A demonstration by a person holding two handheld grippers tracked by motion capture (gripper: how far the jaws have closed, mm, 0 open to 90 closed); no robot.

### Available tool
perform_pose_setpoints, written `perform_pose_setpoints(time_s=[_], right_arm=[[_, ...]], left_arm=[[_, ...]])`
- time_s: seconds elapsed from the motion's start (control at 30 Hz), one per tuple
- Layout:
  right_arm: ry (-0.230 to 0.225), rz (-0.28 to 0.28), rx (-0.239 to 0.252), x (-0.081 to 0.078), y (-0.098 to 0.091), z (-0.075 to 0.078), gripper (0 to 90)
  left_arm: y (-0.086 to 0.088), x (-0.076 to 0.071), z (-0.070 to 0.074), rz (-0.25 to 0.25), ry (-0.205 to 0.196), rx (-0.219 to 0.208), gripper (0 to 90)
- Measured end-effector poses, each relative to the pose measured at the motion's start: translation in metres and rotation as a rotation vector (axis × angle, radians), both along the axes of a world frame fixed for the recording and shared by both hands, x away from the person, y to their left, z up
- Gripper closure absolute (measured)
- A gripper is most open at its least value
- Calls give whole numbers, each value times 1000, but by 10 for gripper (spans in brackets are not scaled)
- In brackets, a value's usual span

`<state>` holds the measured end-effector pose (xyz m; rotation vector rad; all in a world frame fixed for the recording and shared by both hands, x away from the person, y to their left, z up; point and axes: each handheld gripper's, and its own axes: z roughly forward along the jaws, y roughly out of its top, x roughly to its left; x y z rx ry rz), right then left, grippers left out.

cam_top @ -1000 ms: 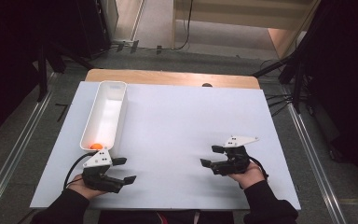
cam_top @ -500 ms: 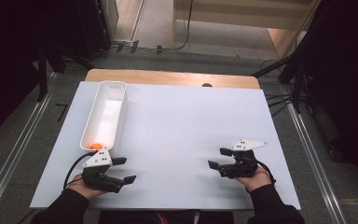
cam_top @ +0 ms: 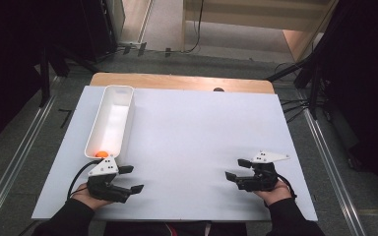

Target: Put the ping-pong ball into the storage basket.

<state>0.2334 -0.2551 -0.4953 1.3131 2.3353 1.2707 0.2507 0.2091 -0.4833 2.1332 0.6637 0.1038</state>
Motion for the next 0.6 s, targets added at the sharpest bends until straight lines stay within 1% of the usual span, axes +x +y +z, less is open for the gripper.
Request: perform_pose_setpoints(time_s=[0.23, 0.6], right_arm=[[-2, -7, 2, -4, -3, -3, 234], [-9, -6, 0, -3, -3, -3, 235]], left_arm=[[0, 0, -1, 0, 3, 2, 229], [-1, 1, -1, -5, 7, 8, 229]])
